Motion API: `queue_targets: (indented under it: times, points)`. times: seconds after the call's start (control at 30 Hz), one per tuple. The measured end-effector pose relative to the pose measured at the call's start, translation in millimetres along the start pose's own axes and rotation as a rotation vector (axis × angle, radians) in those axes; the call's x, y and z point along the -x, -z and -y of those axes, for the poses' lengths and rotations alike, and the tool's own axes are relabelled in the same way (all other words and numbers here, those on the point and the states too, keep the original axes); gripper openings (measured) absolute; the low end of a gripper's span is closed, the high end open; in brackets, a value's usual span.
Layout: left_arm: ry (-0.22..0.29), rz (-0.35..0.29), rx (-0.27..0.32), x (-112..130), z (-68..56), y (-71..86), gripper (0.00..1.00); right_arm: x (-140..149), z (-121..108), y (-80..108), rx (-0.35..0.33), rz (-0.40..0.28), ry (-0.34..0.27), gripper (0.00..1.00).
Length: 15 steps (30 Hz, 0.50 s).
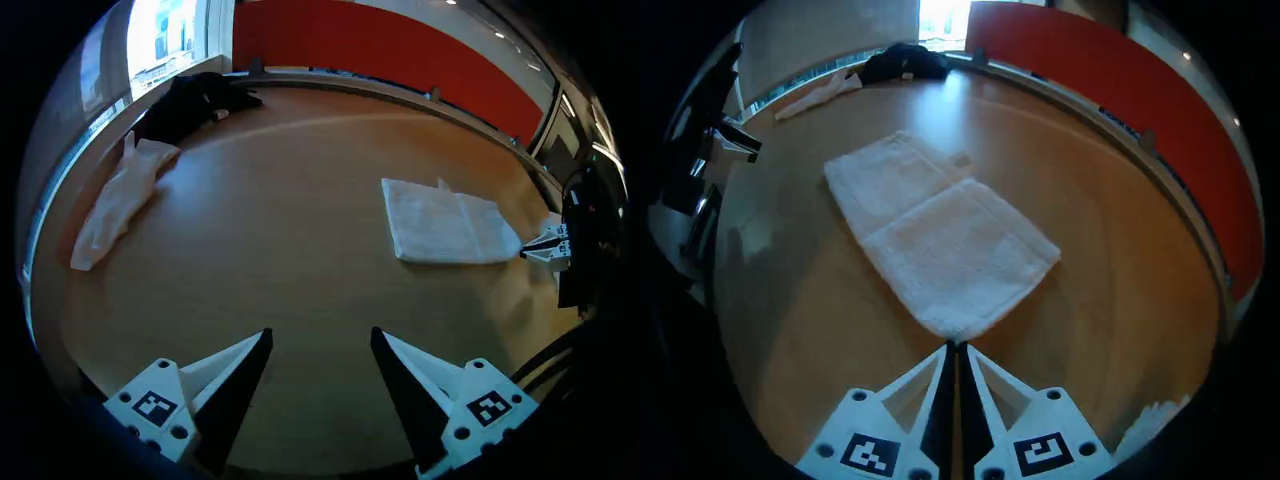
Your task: Fold towel
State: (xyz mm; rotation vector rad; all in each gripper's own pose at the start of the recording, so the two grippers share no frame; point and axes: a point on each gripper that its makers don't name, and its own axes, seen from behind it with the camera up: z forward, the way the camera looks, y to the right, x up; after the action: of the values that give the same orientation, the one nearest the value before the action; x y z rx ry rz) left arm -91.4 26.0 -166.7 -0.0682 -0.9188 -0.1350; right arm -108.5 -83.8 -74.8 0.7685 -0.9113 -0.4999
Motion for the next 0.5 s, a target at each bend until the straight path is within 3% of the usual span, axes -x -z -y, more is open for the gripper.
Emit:
queue_targets:
  times: [0.5]
  points:
    - [0.057,-0.030,-0.002,-3.5,9.5,11.4,0.91,-98.9,1.6,22.4,0.004,-0.098,0.139,0.03]
